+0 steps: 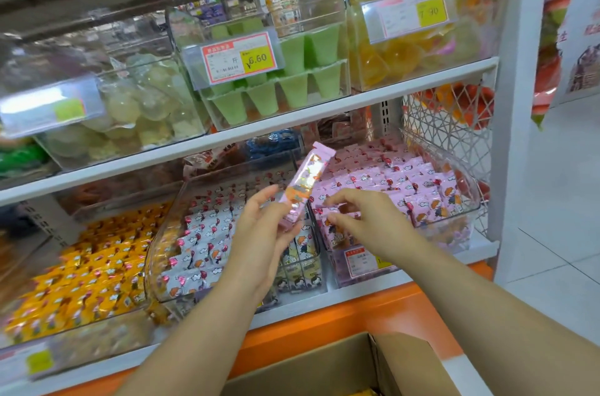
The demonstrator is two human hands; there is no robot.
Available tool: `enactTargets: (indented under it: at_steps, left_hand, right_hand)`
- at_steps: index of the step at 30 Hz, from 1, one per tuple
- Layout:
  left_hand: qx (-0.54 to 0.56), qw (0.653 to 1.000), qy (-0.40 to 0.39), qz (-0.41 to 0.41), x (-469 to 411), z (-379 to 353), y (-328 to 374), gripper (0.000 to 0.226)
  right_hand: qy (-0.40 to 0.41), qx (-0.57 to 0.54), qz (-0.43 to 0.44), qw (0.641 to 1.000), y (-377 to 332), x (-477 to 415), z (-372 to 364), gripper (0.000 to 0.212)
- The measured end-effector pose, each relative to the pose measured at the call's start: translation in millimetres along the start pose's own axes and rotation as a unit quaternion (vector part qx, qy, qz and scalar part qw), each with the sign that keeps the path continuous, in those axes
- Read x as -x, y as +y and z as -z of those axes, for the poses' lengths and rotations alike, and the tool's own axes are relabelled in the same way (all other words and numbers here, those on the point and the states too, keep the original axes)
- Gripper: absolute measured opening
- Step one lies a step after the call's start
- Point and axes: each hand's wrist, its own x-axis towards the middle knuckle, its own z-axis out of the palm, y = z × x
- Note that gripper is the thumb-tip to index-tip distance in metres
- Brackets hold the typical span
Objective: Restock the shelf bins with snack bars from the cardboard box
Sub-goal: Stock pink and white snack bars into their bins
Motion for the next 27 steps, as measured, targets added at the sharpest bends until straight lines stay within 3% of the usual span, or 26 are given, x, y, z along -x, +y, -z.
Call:
enactTargets:
  at_steps: [6, 11, 14, 18, 20, 23, 25, 27]
  left_hand:
    - [0.053, 0.994, -0.086, 0.045, 4, -2, 2, 0.03]
    - [0.051, 0.993, -0.091, 0.048, 1, -5, 2, 0.033]
    - [0.034, 0.995, -0.086, 0.042, -1, -7, 1, 0.033]
    - [-0.054, 0.994, -0.093, 0.012, -2, -11, -2, 0.026]
    - [-0.137, 0.985, -0.104, -0.023, -4, -14, -3, 0.026]
    - [-0.23, 0.962, -0.13, -0.065, -7, -19, -4, 0.032]
    - [-0.302, 0.938, -0.136, -0.106, -6, -25, -3, 0.034]
    - [-0.356, 0.912, -0.139, -0.153, -6, -32, -5, 0.036]
  right_hand:
    - [-0.023, 0.038, -0.001, 0.999, 2, -8, -6, 0.017]
    - [-0.011, 0.059, -0.008, 0.998, 6, -7, -3, 0.004]
    - [-0.039, 0.066, 0.0, 0.997, 4, -3, -3, 0.005]
    - [-0.072, 0.073, -0.004, 0.995, 7, 4, -1, 0.026]
    - [-0.065, 0.013, -0.01, 0.998, 3, 8, 13, 0.041]
    - [-0.004, -0.186, -0.022, 0.982, -8, 11, 41, 0.052]
    - [0.044, -0.286, -0.035, 0.957, -13, 12, 49, 0.045]
    - [0.094, -0.279, -0.039, 0.955, -13, 14, 49, 0.028]
